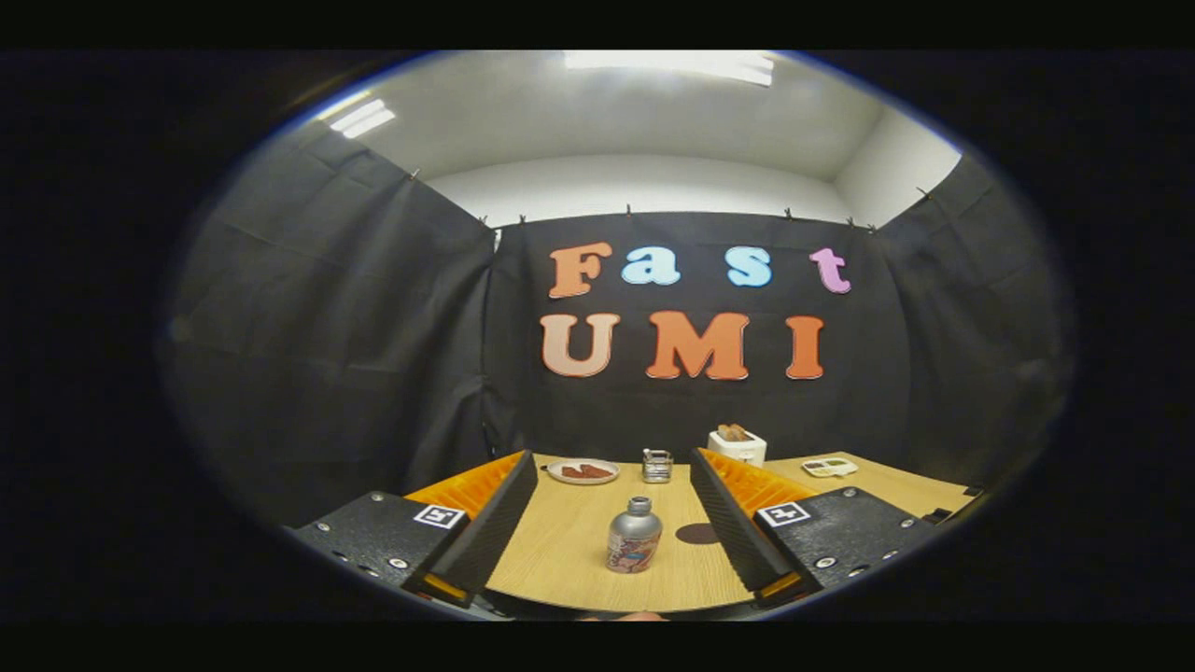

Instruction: Take the bottle from table, then pour the juice into the cup, finally place the bottle on the coaster

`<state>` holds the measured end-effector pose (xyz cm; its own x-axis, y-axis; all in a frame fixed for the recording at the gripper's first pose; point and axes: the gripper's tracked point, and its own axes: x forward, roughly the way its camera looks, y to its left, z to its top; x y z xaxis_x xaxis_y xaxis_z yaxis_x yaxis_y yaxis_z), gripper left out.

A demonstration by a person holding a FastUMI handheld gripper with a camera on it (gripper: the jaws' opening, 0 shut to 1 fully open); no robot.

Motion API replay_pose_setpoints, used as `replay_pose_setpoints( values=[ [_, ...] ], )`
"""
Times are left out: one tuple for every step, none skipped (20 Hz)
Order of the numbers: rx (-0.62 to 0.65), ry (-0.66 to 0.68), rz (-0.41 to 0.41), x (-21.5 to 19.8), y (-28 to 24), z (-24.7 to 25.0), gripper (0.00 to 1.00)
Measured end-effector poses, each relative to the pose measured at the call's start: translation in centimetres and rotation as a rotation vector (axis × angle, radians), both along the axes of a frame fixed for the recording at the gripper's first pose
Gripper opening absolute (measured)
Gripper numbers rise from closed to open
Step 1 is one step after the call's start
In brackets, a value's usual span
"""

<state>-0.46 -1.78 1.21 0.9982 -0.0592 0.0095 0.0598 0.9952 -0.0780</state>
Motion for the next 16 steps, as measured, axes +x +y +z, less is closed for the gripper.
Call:
replay_pose_setpoints(
  values=[
    [0.001, -0.007, 0.004, -0.1, 0.1, 0.3, 0.98],
    [0.000, -0.012, 0.009, -0.2, 0.2, 0.6, 0.98],
    [-0.002, -0.016, 0.009, -0.2, 0.1, 0.9, 0.98],
    [-0.006, -0.016, 0.005, -0.3, -0.1, 0.9, 0.98],
    [-0.010, -0.014, 0.001, -0.3, -0.3, 0.8, 0.98],
    [-0.015, -0.014, -0.004, -0.4, -0.4, 0.8, 0.98],
    [-0.021, -0.013, -0.013, -0.4, -0.6, 0.8, 0.98],
    [-0.026, -0.012, -0.021, -0.2, -0.9, 0.6, 0.98],
    [-0.034, -0.011, -0.028, -0.2, -1.1, 0.4, 0.98],
    [-0.039, -0.006, -0.039, -0.1, -1.4, 0.2, 0.97],
    [-0.041, -0.002, -0.047, 0.0, -1.7, -0.2, 0.97],
    [-0.039, 0.001, -0.054, 0.3, -2.0, -0.5, 0.98],
    [-0.038, 0.008, -0.057, 0.6, -2.2, -1.0, 0.98],
    [-0.039, 0.010, -0.060, 1.0, -2.3, -1.5, 0.98],
    [-0.040, 0.008, -0.068, 1.2, -2.6, -1.8, 0.98],
    [-0.037, 0.004, -0.074, 1.3, -2.9, -2.2, 0.98]
  ],
)
